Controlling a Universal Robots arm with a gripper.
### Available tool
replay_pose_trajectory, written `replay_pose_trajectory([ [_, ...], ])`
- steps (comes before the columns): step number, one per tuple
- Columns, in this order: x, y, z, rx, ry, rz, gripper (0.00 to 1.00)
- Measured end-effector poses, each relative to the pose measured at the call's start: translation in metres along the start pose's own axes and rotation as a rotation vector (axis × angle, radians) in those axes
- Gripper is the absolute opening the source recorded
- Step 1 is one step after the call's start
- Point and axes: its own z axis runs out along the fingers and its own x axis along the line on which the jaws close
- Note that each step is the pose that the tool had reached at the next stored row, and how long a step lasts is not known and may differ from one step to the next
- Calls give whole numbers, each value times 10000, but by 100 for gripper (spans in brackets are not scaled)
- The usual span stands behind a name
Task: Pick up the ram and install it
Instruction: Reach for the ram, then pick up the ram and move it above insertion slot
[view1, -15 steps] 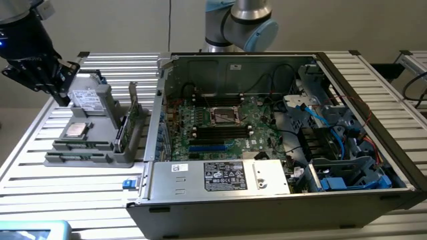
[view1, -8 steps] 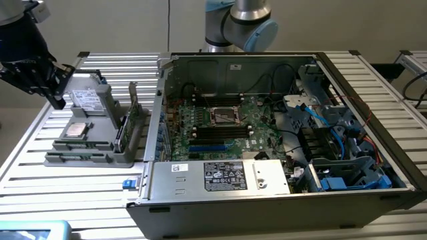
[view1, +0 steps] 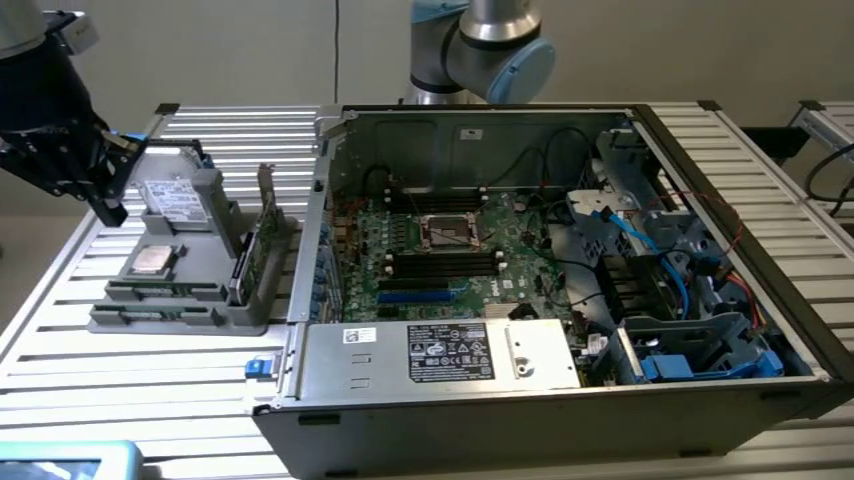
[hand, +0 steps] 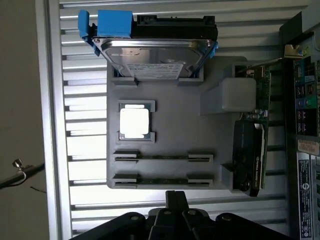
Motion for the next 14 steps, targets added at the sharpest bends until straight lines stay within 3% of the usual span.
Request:
replay_pose_trajectory([
  [14, 2, 0, 4, 7, -3, -20, 11],
])
